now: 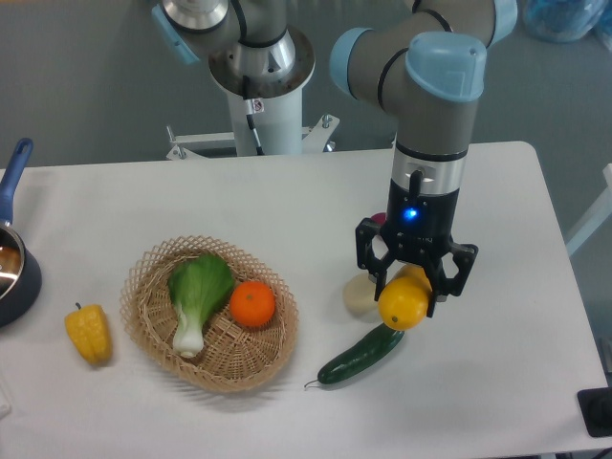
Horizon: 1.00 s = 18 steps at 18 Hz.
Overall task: Place the mango on the table
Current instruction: 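Hold the yellow mango in the gripper above the table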
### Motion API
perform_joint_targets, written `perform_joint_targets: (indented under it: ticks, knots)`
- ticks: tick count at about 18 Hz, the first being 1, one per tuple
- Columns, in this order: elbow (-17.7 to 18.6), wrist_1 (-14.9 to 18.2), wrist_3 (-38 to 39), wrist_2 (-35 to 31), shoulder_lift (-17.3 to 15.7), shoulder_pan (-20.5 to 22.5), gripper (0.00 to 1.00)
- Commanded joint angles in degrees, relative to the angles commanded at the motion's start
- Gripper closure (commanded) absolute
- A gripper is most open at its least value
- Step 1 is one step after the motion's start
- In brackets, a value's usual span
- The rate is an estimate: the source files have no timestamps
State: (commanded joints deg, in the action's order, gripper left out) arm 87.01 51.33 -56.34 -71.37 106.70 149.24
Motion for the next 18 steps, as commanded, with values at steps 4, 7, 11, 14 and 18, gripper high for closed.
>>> perform_joint_targets:
  ticks: [4,7,11,14,18]
  knots:
    - [0.7,0.09,-0.09,0.0,-0.44,0.44,0.64]
    - [0.62,0.09,-0.09,0.09,-0.62,0.7,0.64]
    - [0.7,0.18,0.0,0.35,-0.88,0.88,0.64]
    - [1.05,0.7,-0.09,0.26,-0.97,0.97,0.64]
    - [4.56,0.53,-2.09,-0.09,-1.84,0.7,0.64]
